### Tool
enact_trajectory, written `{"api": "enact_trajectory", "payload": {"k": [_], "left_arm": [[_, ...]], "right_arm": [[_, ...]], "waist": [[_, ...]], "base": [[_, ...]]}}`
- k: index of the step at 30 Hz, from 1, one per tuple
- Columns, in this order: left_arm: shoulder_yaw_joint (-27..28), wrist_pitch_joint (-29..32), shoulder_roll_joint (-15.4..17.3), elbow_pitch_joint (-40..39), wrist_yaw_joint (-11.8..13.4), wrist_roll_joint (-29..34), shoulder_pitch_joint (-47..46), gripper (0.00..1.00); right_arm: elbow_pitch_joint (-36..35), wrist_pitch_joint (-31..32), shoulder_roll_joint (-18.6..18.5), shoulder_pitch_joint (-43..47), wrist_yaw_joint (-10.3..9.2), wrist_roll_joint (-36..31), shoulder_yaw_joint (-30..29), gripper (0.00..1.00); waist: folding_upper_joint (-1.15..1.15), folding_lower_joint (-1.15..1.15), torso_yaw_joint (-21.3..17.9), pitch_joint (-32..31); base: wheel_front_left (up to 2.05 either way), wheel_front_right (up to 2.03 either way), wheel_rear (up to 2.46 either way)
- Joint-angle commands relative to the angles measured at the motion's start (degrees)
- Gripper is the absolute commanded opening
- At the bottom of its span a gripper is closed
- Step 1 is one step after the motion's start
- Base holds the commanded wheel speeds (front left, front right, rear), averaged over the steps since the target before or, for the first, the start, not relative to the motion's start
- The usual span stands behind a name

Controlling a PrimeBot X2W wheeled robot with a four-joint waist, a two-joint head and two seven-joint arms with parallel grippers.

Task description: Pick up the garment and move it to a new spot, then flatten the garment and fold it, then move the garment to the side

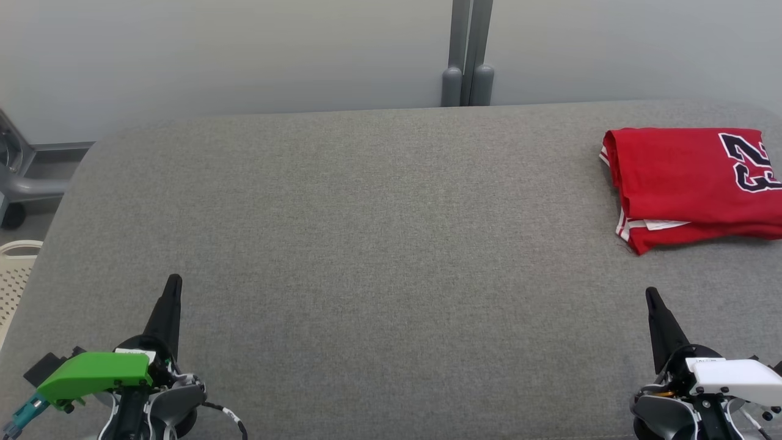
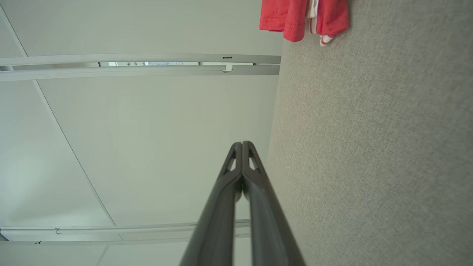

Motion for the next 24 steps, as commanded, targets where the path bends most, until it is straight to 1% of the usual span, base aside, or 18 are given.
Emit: {"api": "enact_trajectory", "payload": {"k": [1,3,24], "left_arm": [[0.2,0.4,0.0,-0.2,-0.3,-1.2,-1.1,0.00],[0.3,0.6,0.0,-0.2,-0.3,-2.0,-1.3,0.00],[0.3,0.6,0.0,-0.2,-0.3,-1.6,-1.1,0.00]], "right_arm": [[-0.5,0.3,-0.3,-0.6,0.02,1.1,-0.2,0.00],[-0.6,0.5,-0.3,-0.7,0.02,2.0,-0.2,0.00],[-0.5,0.4,-0.3,-0.6,0.02,1.8,-0.2,0.00]], "waist": [[0.00,0.00,0.0,0.0],[0.00,0.00,-0.1,0.1],[0.00,0.00,-0.1,0.1]], "base": [[0.00,0.00,0.00],[0.00,0.00,0.00],[0.00,0.00,0.00]]}}
